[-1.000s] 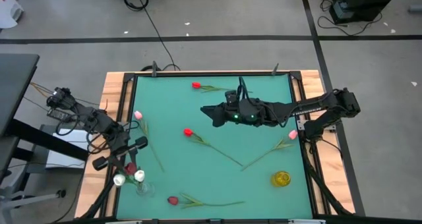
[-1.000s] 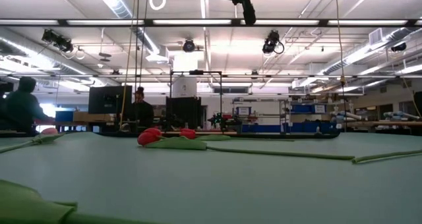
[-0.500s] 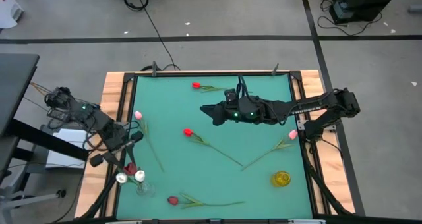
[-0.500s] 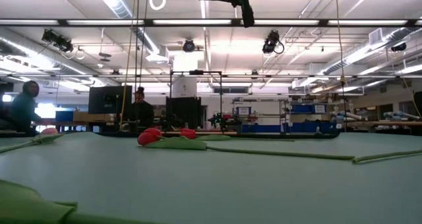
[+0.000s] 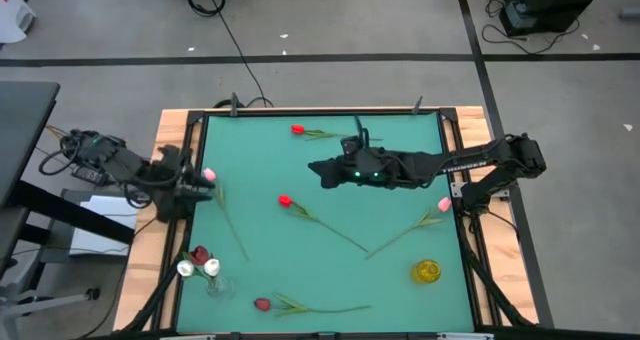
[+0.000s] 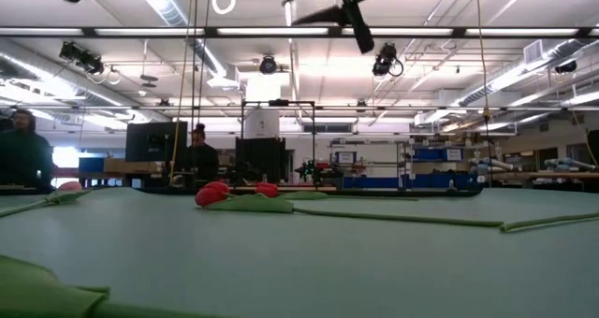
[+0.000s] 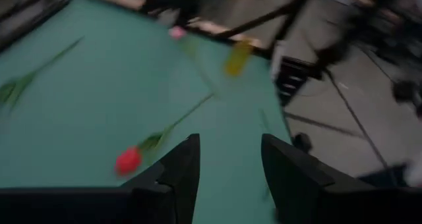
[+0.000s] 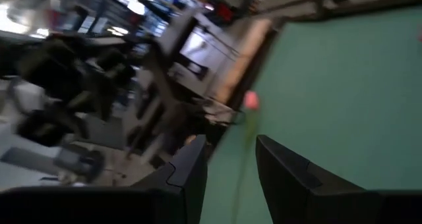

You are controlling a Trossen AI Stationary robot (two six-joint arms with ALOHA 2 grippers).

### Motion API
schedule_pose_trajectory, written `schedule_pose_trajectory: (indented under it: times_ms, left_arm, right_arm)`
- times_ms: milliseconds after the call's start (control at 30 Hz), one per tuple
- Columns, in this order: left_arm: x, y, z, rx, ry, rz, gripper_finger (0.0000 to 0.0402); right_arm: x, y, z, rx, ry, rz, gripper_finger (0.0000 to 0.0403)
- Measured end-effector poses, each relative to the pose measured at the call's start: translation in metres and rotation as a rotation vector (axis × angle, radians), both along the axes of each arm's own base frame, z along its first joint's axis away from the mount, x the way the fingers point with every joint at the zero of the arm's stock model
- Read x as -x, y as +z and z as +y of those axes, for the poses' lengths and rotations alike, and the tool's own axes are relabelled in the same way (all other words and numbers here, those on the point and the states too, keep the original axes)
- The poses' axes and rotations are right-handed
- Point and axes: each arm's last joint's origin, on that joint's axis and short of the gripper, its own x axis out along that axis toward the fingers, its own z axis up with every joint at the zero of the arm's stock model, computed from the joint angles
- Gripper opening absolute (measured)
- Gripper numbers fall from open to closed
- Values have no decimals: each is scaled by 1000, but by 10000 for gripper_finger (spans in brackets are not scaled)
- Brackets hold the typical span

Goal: Sort flowers into vase by color
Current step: Put the dark red flower into the transparent vase

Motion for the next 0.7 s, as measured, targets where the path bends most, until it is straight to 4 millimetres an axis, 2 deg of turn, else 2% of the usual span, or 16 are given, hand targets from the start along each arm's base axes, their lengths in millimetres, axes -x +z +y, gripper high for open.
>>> schedule_pose_trajectory:
  times_ms: [233, 467, 633, 700]
  left_arm:
    - [3, -24, 5, 183, 268, 261, 167]
    - [-7, -61, 2, 348, 488, 382, 167]
    - [-13, -95, 1, 446, 652, 458, 167]
    - [-17, -97, 1, 448, 699, 443, 167]
  right_arm:
    - [5, -14, -8, -60, -3, 140, 139]
    - [7, -18, -20, -9, 58, 210, 139]
    - [20, -34, -32, -68, 47, 417, 139]
    - [28, -42, -36, -95, 41, 525, 139]
